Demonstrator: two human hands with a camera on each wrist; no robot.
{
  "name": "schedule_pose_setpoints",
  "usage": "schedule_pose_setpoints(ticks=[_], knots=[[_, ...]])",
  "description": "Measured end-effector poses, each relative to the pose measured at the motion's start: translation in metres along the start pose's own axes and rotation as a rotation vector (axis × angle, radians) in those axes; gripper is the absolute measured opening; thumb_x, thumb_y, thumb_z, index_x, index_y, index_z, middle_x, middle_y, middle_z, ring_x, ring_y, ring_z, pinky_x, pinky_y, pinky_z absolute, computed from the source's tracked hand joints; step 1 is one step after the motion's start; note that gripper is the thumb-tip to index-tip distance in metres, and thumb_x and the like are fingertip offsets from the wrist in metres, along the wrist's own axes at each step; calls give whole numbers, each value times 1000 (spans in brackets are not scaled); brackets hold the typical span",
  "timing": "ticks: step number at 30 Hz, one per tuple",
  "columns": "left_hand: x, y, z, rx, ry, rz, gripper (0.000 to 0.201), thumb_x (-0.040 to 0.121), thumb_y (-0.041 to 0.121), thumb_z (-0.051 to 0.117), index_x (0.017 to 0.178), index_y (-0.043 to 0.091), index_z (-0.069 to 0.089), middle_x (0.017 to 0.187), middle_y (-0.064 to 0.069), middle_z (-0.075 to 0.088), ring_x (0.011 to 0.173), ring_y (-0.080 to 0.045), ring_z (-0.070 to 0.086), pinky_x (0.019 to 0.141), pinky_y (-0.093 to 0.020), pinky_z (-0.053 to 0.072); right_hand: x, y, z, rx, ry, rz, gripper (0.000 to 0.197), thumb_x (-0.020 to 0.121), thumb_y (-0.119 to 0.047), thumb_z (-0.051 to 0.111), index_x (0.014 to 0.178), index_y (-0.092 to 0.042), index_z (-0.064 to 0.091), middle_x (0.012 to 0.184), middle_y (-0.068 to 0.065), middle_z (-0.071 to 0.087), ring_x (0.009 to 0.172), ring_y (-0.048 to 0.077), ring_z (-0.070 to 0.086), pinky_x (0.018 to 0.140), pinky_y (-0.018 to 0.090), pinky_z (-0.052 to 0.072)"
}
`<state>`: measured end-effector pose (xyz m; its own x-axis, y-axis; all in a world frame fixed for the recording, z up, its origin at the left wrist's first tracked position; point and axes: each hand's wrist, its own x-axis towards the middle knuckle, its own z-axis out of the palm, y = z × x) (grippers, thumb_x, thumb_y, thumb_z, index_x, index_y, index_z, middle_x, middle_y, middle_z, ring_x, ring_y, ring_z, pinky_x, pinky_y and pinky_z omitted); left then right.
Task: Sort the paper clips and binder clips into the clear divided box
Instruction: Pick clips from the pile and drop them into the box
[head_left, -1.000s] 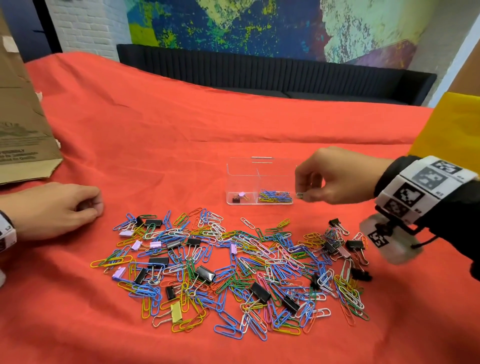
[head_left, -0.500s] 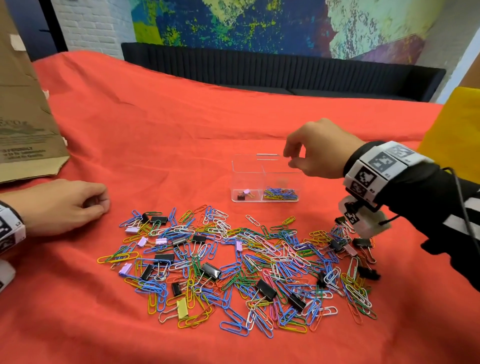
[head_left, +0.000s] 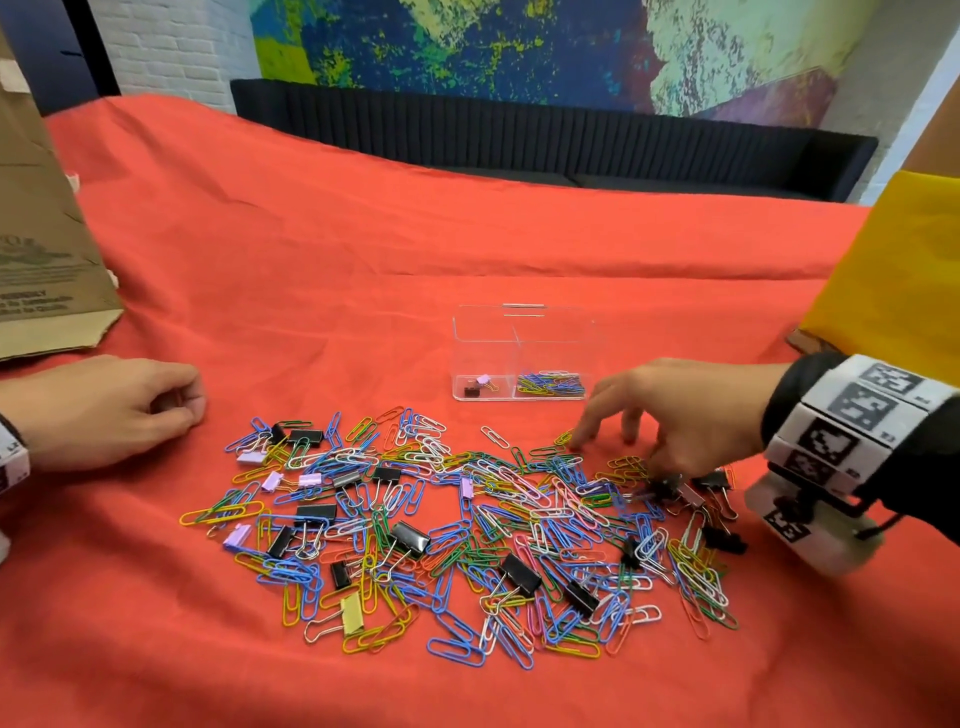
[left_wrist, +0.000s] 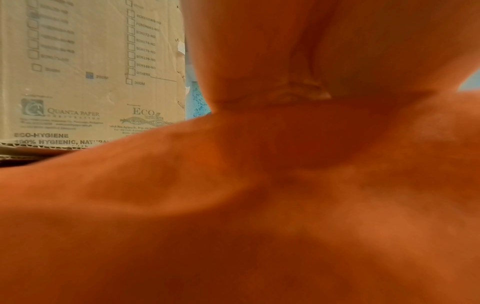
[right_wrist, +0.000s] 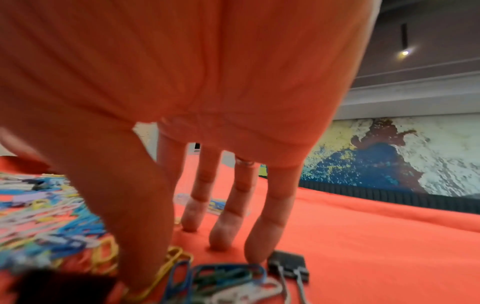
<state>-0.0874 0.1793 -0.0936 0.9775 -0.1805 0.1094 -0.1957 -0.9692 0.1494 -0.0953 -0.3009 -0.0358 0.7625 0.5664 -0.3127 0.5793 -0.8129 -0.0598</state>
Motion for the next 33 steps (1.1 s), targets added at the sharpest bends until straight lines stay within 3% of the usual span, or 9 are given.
schedule_pose_setpoints(ticks=[8,11,14,16,17,20,24,29,33], knots=[[-1,-1,2,-30,19,-13,26,80,13,69,64,30,57,53,14,61,48,-6,54,52,-31,45,0,-7,11,32,139,78,34,77,-11,63,97,-39,69,83,-5,69,65,2,60,69,26,55],[-1,-2,2,-35,14,-20,25,80,15,68,67,34,58,52,11,61,45,-10,55,53,-34,47,0,-11,8,33,115,63,30,75,-9,61,92,-31,69,73,-8,65,69,6,62,65,25,53],[-2,-2,2,-37,20,-23,25,81,16,68,67,33,57,50,10,61,46,-16,57,53,-37,48,0,-12,5,40,80,74,27,73,-5,59,86,-27,67,64,-24,61,60,-3,57,48,9,41],[-2,-2,2,-38,16,-15,27,81,15,69,69,37,58,51,11,61,46,-15,57,53,-36,48,2,-13,2,36,71,67,27,71,-4,59,82,-27,67,63,-36,57,60,-3,58,48,9,40],[-1,-3,2,-41,16,-12,28,80,14,69,69,37,58,51,11,61,46,-14,56,53,-36,48,2,-12,1,32,83,63,26,70,-5,60,80,-28,67,63,-32,59,63,-1,60,50,9,40],[-1,-4,1,-37,21,-14,28,80,14,69,67,36,58,52,13,61,47,-10,56,54,-34,48,5,-9,-7,68,178,53,21,68,-9,62,74,-29,64,65,-13,66,66,5,65,58,18,47],[-1,-4,0,-2,-2,-7,25,80,17,68,68,35,57,57,17,62,48,-3,55,56,-31,47,12,-5,-31,187,326,27,25,65,-2,71,68,-26,63,62,-13,67,58,4,65,57,17,48],[-2,-4,-1,22,-23,-20,23,81,20,67,71,38,57,58,17,62,50,-3,56,58,-31,48,35,2,-59,224,707,100,22,66,-4,73,68,-24,65,68,-4,71,66,16,68,67,28,56],[-3,-3,-2,30,-40,-19,24,82,23,66,75,43,56,60,19,63,52,-1,57,60,-31,49,54,-3,-58,167,687,157,20,66,-5,74,72,-23,68,68,-3,71,67,14,68,68,28,56]])
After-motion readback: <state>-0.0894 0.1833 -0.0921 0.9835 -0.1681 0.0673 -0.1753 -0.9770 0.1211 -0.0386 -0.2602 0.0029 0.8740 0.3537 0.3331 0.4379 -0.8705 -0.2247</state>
